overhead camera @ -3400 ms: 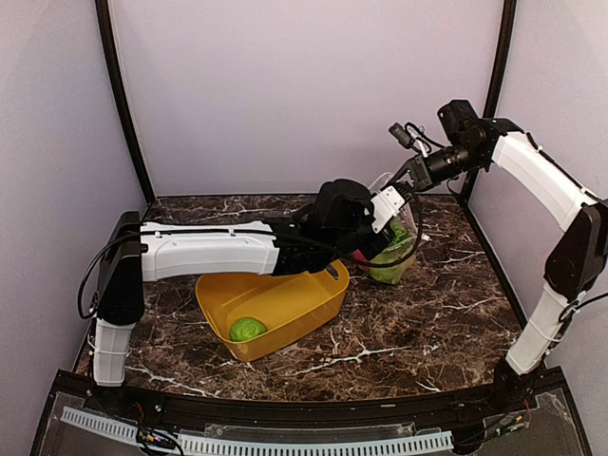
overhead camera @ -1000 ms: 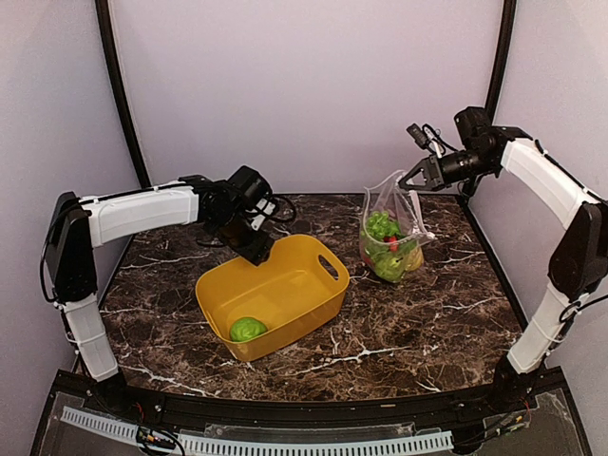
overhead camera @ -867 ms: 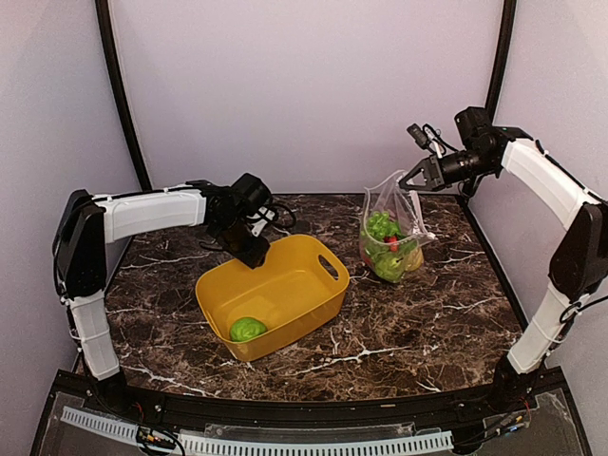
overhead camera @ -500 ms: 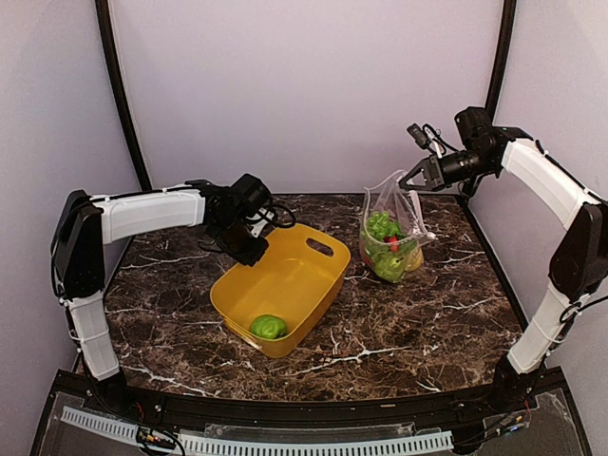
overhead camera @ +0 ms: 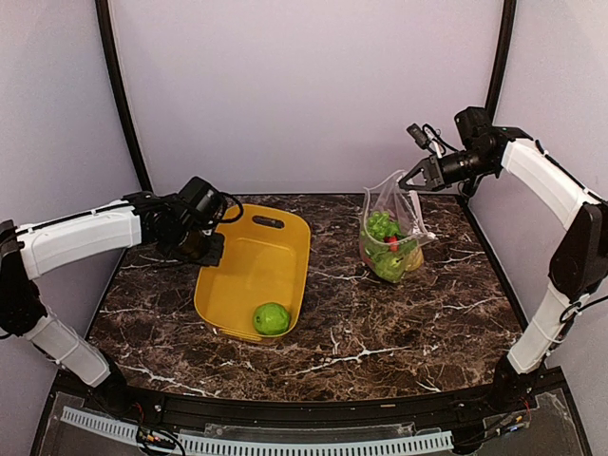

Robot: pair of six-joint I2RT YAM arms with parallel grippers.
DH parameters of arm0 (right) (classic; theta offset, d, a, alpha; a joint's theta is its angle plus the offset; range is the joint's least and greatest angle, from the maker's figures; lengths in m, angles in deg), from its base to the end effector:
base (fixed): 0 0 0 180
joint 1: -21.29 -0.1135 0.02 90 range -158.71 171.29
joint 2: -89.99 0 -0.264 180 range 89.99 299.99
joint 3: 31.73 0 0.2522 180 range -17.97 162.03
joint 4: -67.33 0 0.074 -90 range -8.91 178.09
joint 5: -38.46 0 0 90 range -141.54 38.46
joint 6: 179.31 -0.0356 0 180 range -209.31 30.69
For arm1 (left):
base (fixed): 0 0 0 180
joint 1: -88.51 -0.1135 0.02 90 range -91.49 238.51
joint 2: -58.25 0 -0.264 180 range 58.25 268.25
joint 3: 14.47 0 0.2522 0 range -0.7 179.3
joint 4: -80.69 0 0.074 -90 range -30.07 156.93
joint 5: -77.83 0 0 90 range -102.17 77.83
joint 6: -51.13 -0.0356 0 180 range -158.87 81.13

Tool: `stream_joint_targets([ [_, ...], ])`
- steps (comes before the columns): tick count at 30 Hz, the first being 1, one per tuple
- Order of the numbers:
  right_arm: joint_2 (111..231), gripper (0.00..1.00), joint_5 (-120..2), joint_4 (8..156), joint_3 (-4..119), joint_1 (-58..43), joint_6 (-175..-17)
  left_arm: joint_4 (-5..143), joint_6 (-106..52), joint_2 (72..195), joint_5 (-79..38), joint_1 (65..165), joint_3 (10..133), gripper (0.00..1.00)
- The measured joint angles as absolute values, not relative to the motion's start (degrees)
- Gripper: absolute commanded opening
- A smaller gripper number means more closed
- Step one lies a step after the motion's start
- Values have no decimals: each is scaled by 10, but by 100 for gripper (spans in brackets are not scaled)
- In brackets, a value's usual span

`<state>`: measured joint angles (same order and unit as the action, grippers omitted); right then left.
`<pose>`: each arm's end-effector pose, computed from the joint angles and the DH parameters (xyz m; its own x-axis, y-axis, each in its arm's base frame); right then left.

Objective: Place the food in the zip-top bag and seal the zipper
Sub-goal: Adjust the bin at the corner of the board.

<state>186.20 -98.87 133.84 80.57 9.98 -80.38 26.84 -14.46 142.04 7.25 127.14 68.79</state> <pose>0.3414 0.0950 0.3702 -0.6547 -0.2382 -0.7174 -0.7024 0.5423 0.4609 0.2467 -0.1820 0.2862 -0.7591 0.1077 -0.6420 0.1360 0.9907 0.0054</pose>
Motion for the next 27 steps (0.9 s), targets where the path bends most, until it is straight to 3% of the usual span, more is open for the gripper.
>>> stream_joint_targets([
  [7, 1862, 0, -988, 1338, 806, 96, -804, 282, -86, 1442, 59, 1270, 629, 2],
  [9, 1862, 0, -988, 1338, 806, 96, -804, 286, -79, 1445, 56, 1270, 629, 10],
  [13, 1862, 0, -983, 1339, 806, 95, -803, 293, -72, 1449, 52, 1270, 630, 42],
  [15, 1862, 0, -980, 1339, 806, 95, -803, 290, -68, 1456, 54, 1270, 635, 46],
  [27, 1862, 0, -976, 1339, 806, 89, -801, 283, -184, 1444, 30, 1301, 720, 55],
])
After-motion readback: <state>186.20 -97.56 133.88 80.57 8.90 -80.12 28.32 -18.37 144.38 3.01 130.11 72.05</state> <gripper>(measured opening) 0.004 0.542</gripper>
